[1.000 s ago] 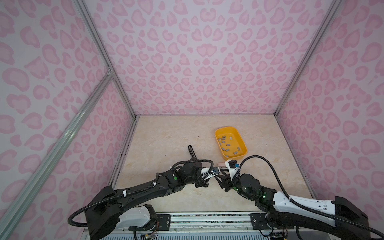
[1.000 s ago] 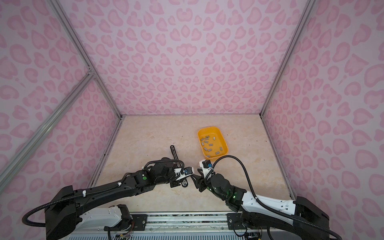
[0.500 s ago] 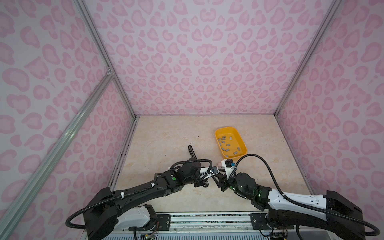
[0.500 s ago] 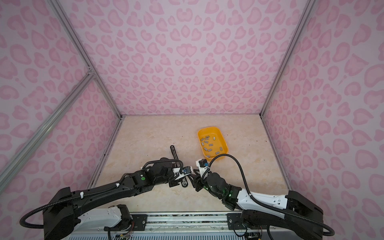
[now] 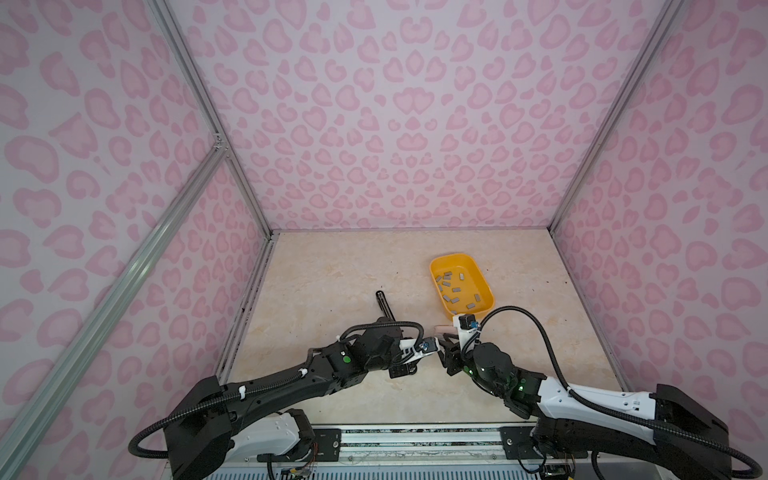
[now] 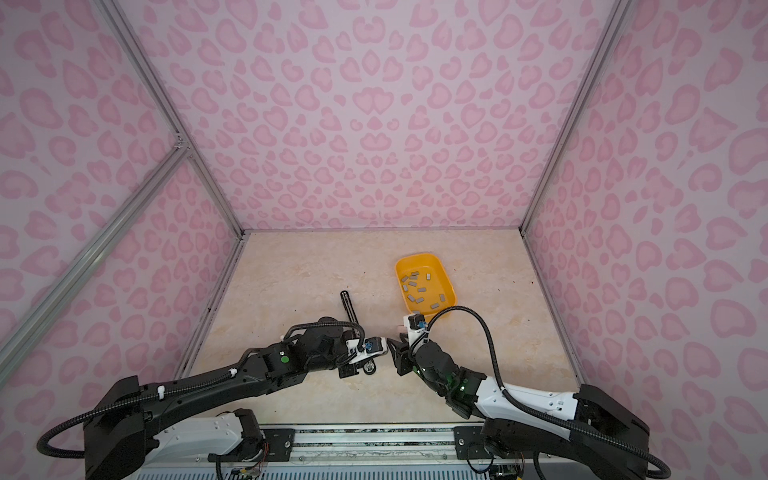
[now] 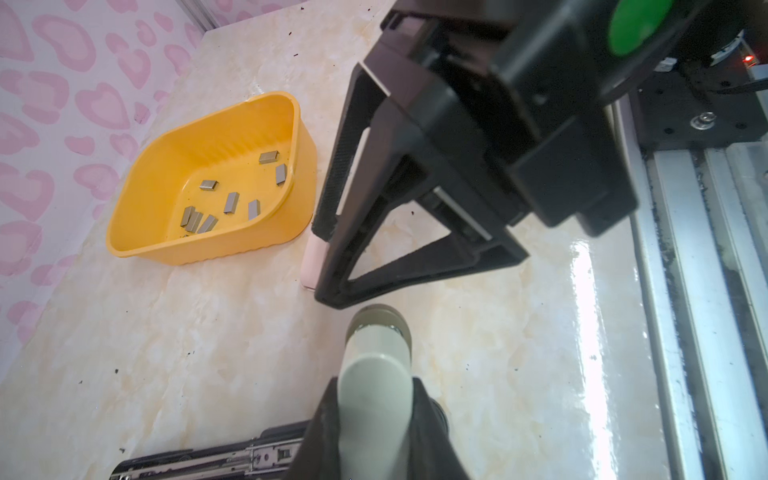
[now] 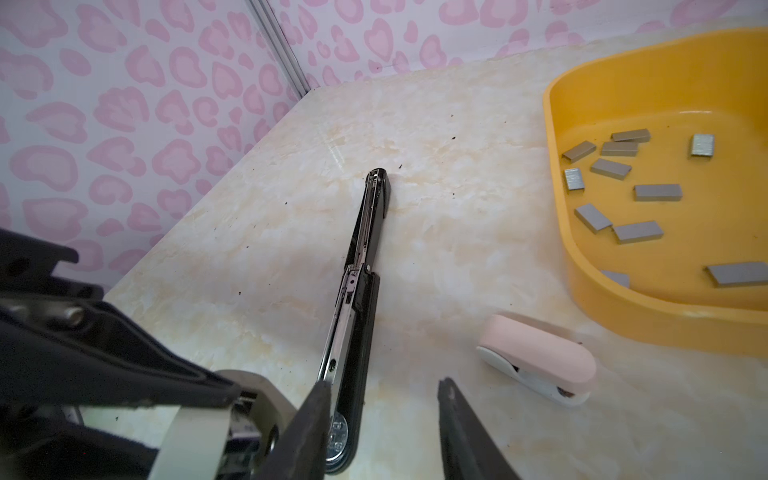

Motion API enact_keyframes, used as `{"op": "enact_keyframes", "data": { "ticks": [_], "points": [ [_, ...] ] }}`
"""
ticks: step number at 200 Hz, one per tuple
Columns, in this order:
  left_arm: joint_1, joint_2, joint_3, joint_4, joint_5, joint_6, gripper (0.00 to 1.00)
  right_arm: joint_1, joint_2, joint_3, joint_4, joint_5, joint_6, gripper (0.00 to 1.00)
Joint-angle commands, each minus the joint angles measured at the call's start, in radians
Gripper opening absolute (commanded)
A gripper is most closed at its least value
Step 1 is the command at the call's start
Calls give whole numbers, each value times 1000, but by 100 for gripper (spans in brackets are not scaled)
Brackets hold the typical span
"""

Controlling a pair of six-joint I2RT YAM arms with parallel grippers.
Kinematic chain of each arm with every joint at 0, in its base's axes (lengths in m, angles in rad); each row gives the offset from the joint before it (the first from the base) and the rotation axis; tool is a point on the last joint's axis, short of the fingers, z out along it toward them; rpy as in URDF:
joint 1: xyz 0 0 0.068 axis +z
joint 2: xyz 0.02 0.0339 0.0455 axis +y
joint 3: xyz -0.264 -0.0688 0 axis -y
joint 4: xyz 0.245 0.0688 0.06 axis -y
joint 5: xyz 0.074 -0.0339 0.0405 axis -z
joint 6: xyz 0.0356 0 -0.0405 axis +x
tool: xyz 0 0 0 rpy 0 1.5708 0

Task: Load the staples into the stapler

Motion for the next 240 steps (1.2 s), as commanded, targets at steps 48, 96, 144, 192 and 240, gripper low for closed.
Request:
{"op": "enact_keyframes", "data": {
  "ticks": [48,96,144,192,240],
  "points": [
    [0,15,14,22,-43,-9,3,1,-27,-1,-12,26,-6,42],
    [0,17,18,28,-16,-6,3,2,-51,-13,4,-13,-9,44],
    [0,18,23,26,-9,-8,3,6,61,14,44,-51,-2,41],
    [0,17,22,28,-33,-11,3,9,78,6,28,4,10,40],
    [0,24,18,31,-40,-10,3,12,-25,-13,13,2,-9,42]
  ]
}}
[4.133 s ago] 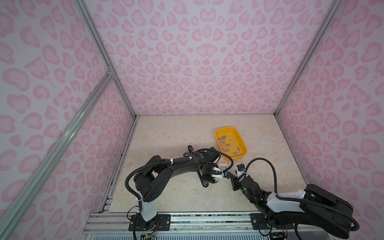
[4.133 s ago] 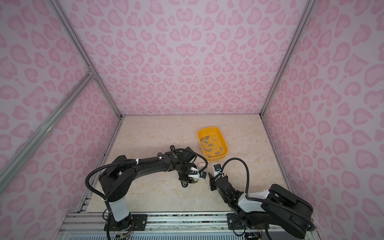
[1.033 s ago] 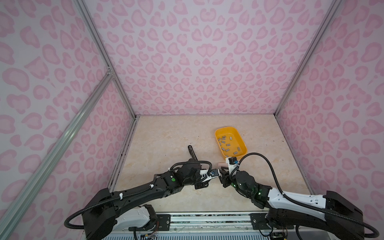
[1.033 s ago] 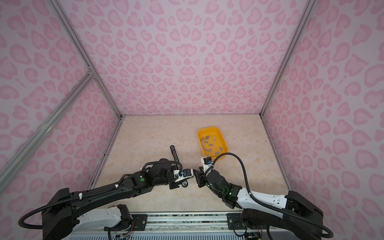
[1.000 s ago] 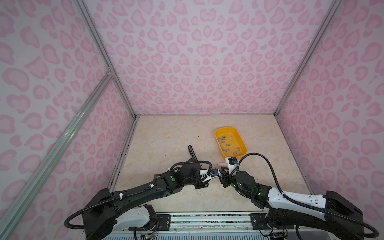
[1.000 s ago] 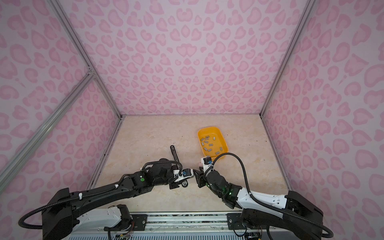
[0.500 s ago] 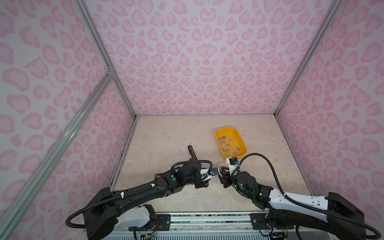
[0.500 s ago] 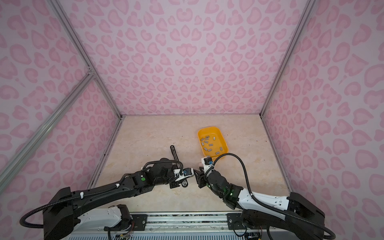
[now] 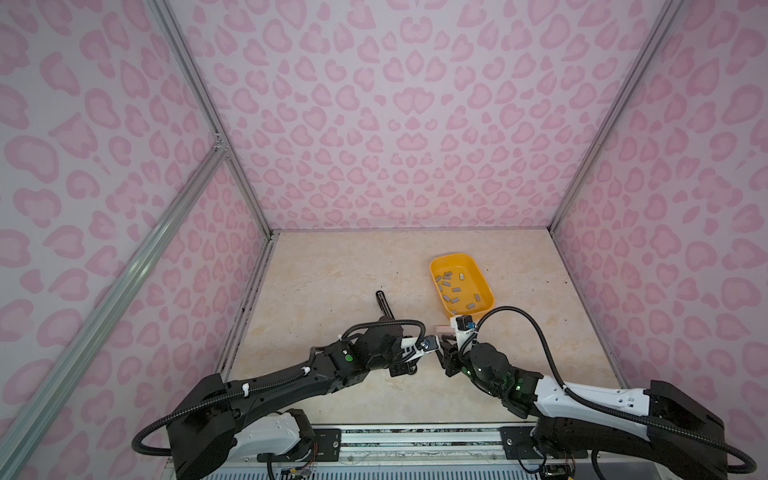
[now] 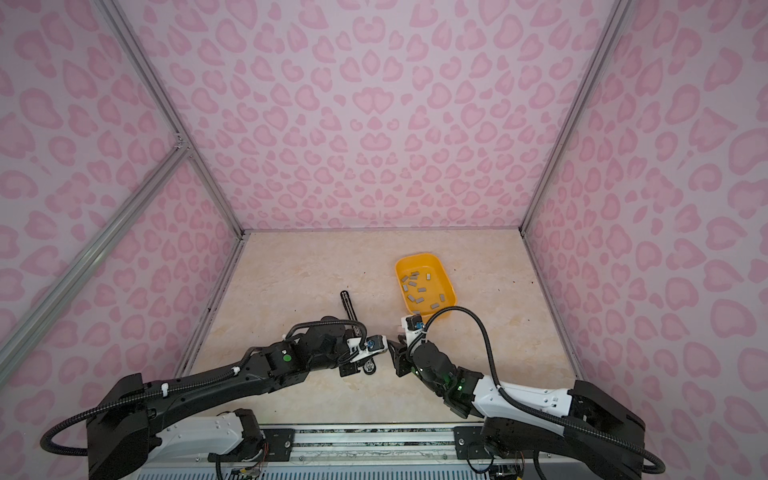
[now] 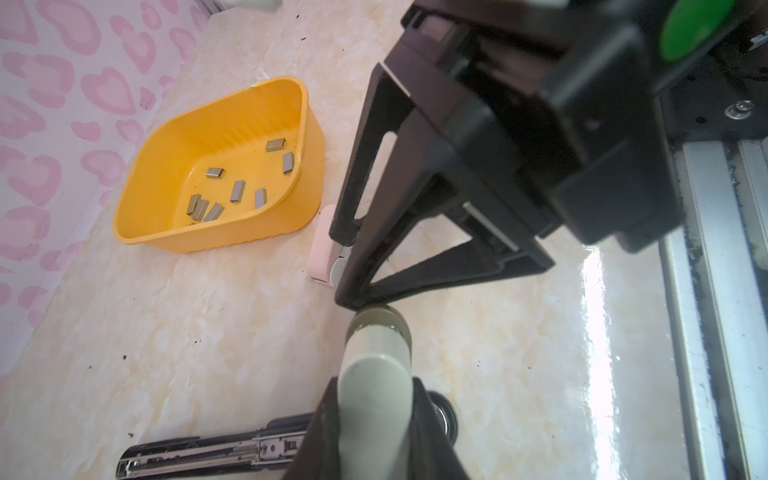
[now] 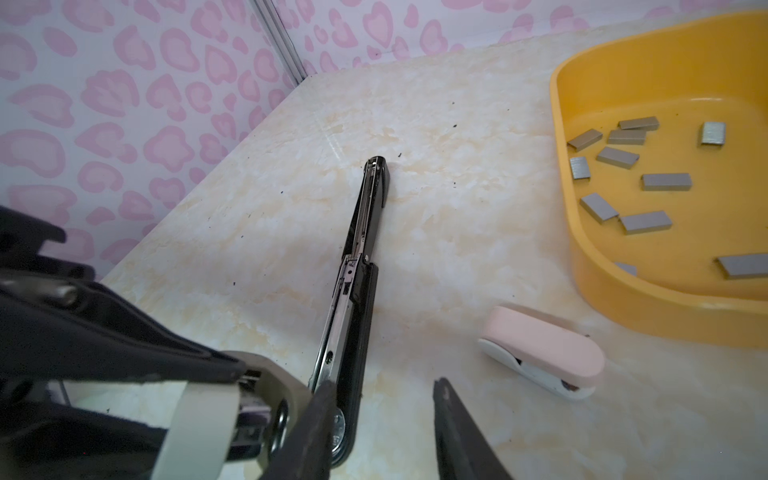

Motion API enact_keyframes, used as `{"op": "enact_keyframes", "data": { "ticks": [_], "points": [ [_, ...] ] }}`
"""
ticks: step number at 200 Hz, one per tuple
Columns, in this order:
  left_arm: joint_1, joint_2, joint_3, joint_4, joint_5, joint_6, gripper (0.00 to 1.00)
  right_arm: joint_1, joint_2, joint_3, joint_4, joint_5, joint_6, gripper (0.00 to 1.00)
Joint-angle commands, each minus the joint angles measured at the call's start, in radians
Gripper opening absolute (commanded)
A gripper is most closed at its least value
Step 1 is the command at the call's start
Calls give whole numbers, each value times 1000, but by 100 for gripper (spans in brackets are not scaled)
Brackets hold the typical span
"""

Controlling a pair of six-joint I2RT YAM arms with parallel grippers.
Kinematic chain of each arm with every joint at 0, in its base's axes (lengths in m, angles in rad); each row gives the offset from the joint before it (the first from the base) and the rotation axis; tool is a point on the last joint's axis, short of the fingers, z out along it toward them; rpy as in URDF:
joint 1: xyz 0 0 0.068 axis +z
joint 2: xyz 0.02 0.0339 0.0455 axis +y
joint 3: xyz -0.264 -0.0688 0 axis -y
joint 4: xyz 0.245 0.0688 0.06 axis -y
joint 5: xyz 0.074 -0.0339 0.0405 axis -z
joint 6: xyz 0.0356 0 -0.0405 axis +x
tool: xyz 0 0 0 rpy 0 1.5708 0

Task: Load the staples into the stapler

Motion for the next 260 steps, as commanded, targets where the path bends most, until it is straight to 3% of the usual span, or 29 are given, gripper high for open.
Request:
{"op": "enact_keyframes", "data": {
  "ticks": [1,131,260],
  "points": [
    [0,3,6,38,2,-4,3,4,-28,-7,10,-2,-10,42],
    [0,-40,11,58,31,-32,3,39,149,16,95,-10,8,39],
    [3,-76,-21,138,70,-71,3,73,221,5,217,-64,-3,39]
  ]
}}
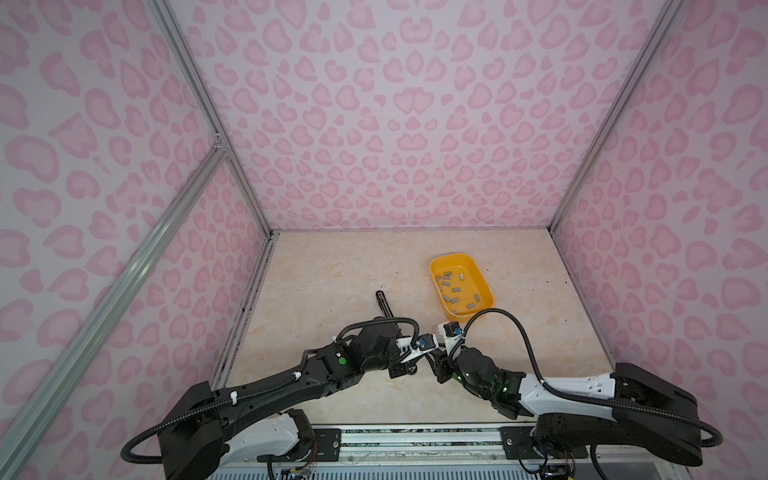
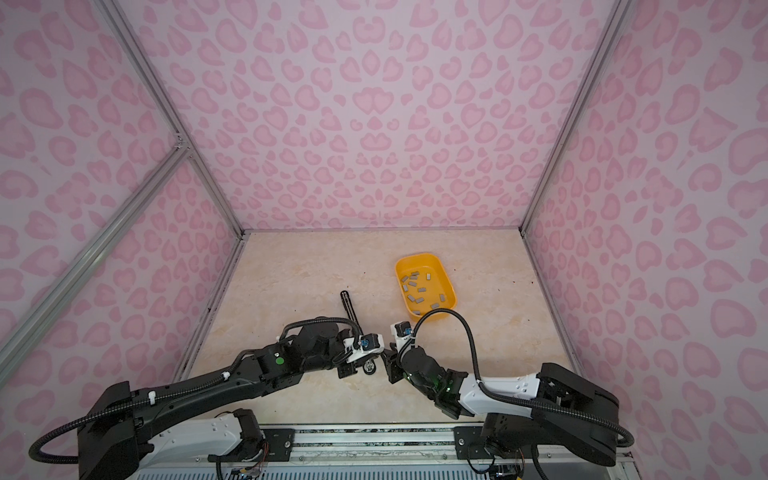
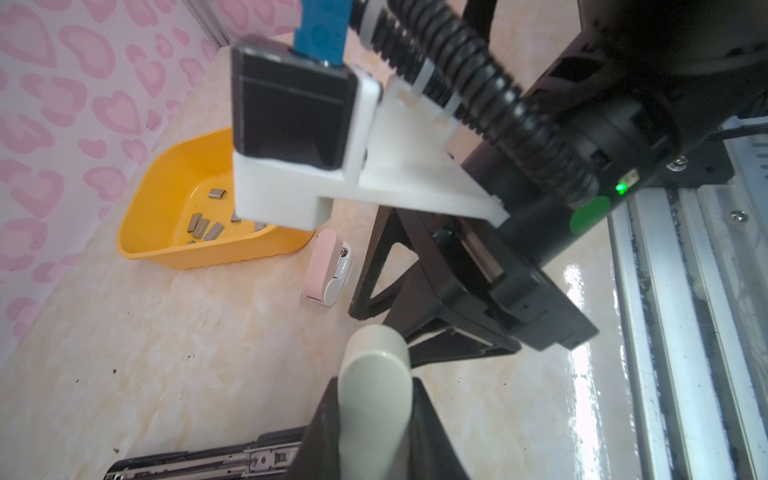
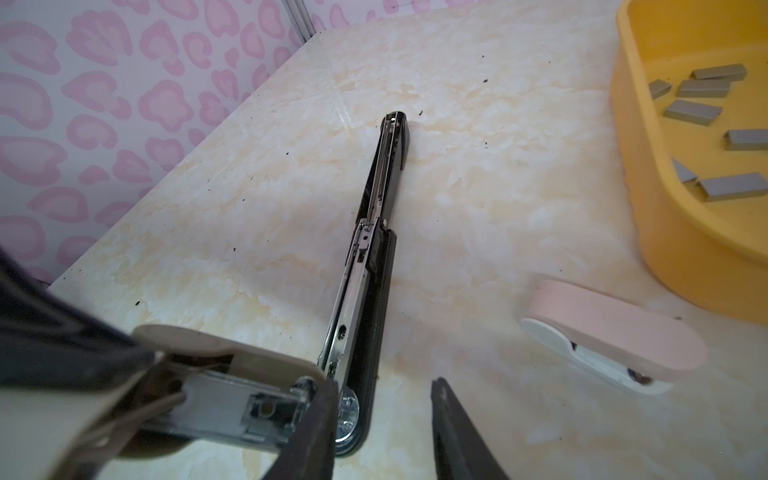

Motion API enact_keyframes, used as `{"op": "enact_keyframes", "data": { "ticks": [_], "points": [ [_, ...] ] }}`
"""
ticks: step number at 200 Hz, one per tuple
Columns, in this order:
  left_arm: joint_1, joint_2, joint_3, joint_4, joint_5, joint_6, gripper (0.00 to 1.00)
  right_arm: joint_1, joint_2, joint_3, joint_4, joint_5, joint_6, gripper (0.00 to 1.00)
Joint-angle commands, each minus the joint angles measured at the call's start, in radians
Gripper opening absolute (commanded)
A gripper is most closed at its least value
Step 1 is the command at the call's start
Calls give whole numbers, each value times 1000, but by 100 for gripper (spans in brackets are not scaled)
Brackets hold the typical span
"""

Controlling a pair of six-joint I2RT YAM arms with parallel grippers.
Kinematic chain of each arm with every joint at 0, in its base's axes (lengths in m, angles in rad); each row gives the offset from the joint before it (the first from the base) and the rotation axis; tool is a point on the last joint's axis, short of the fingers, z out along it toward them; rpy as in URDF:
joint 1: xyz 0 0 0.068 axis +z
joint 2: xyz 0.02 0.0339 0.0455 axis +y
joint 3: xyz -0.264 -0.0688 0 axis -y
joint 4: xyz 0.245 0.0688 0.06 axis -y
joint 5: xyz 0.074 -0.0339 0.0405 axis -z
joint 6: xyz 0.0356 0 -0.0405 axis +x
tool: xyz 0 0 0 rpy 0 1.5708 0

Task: Load the staples into the stapler

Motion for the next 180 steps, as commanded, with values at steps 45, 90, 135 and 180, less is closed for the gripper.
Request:
{"op": "enact_keyframes", "data": {
  "ticks": [45,90,135,180],
  "points": [
    [1,-26,-5,133,31,-46,3,11,50,-2,144,-75,-14,39],
    [4,-77,-20,127,14,-57,3,1,23,-27,156,-47,-47,43],
    [40,-142,-49,117,10,-89,3,-51,-130,-102,120,-39,-137,54],
    [62,-175,-62,116,81,-103,3,-51,-285,-164,119,-91,-255,66]
  ]
}}
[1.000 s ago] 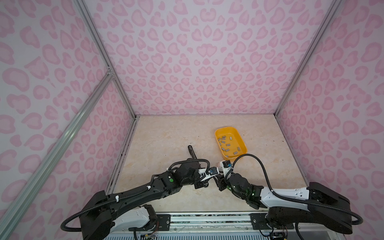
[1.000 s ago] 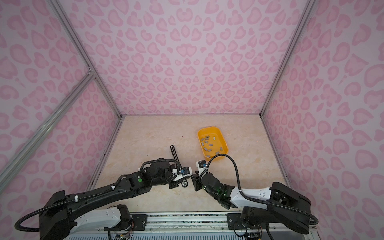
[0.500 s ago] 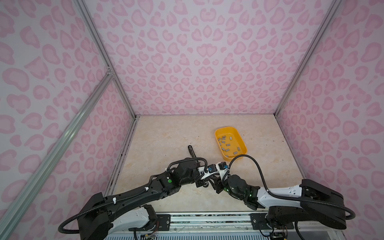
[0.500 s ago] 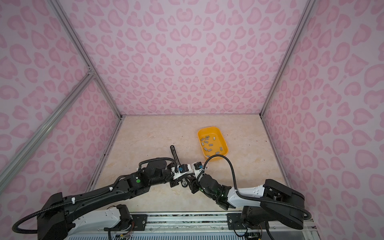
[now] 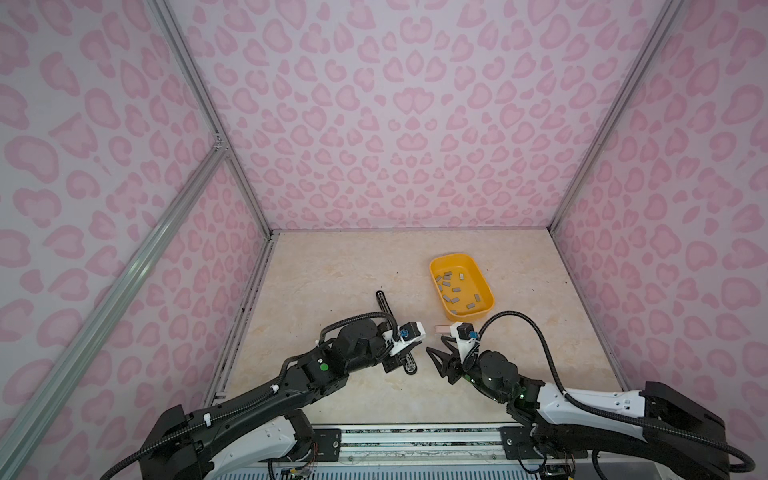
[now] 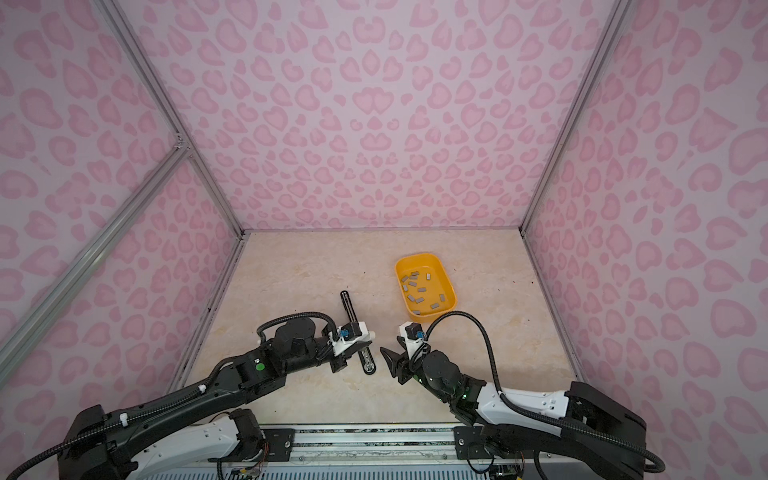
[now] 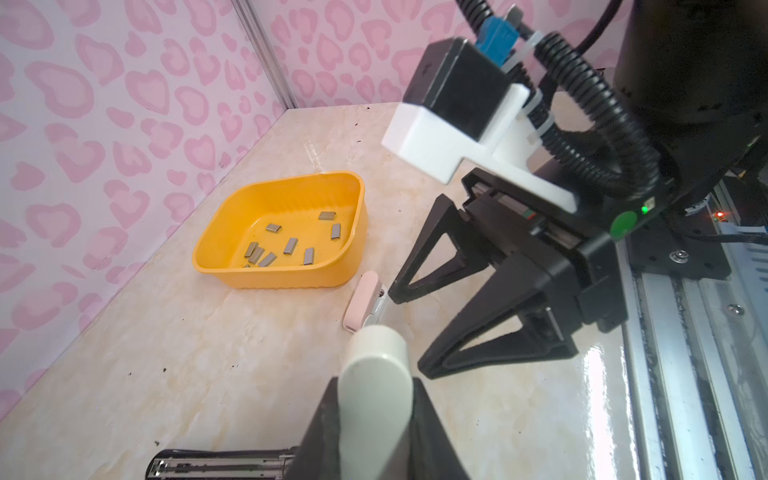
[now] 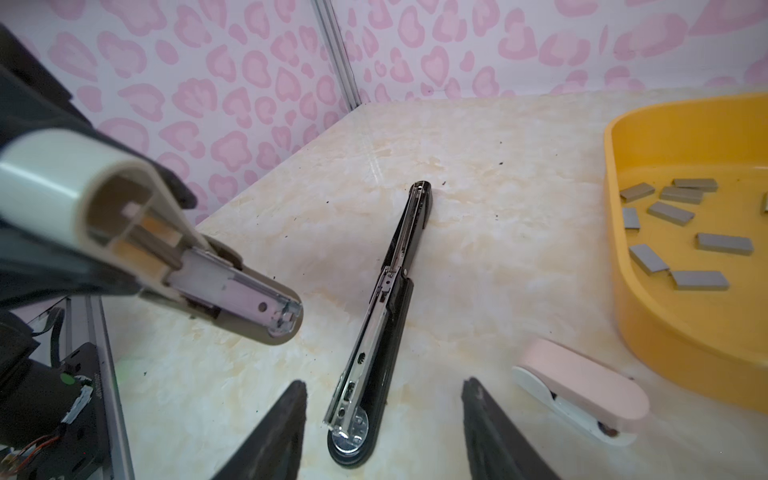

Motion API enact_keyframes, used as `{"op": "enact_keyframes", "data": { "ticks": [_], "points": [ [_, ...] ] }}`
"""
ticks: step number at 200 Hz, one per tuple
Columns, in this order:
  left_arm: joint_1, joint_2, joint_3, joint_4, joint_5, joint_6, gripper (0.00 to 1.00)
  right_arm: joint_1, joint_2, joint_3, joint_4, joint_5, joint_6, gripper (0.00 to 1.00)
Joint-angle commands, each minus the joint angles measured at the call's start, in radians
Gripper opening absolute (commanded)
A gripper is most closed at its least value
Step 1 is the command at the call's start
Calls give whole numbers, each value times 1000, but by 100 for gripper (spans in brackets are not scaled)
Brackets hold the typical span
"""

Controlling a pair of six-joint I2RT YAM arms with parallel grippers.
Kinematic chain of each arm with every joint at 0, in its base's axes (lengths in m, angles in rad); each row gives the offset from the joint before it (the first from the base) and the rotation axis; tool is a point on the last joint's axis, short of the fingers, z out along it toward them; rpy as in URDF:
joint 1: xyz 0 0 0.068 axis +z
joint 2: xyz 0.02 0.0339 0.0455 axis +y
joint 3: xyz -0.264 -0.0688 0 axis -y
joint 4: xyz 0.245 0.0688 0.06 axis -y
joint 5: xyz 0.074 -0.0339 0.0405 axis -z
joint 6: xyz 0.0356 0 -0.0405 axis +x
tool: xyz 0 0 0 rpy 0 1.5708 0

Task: Load the staples into the stapler

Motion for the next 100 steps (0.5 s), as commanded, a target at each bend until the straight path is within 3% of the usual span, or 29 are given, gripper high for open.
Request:
{"op": "enact_keyframes", "data": {
  "ticks": [1,67,100],
  "points": [
    [5,-14,0,39,58,-15,3,-1,-58,-36,10,-37,-87,66],
    [5,-15,15,8,146,4,3,1,-173,-52,-4,-255,-189,80],
    [3,-4,28,-10,198,17,3,4,-200,-62,10,-304,-202,88]
  ]
}}
